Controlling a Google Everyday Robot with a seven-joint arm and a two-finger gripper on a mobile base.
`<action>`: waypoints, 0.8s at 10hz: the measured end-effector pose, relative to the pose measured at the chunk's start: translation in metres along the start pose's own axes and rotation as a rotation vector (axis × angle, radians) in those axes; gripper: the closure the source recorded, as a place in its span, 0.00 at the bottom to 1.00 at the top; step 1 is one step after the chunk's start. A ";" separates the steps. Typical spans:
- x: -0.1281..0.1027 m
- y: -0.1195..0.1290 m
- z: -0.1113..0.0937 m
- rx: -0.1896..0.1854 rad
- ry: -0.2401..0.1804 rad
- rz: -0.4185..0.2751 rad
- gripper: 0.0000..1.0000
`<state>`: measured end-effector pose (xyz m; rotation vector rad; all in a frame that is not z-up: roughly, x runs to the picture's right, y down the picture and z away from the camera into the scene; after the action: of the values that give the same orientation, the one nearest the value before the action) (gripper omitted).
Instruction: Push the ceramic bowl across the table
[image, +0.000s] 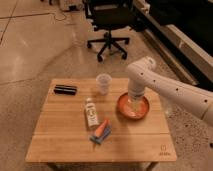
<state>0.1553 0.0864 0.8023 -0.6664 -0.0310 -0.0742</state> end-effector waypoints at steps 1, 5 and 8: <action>0.000 -0.001 0.002 -0.003 -0.001 -0.001 0.35; -0.001 -0.006 0.007 -0.009 -0.004 -0.007 0.35; -0.002 -0.010 0.012 -0.014 -0.008 -0.011 0.35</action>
<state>0.1523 0.0858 0.8182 -0.6810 -0.0420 -0.0819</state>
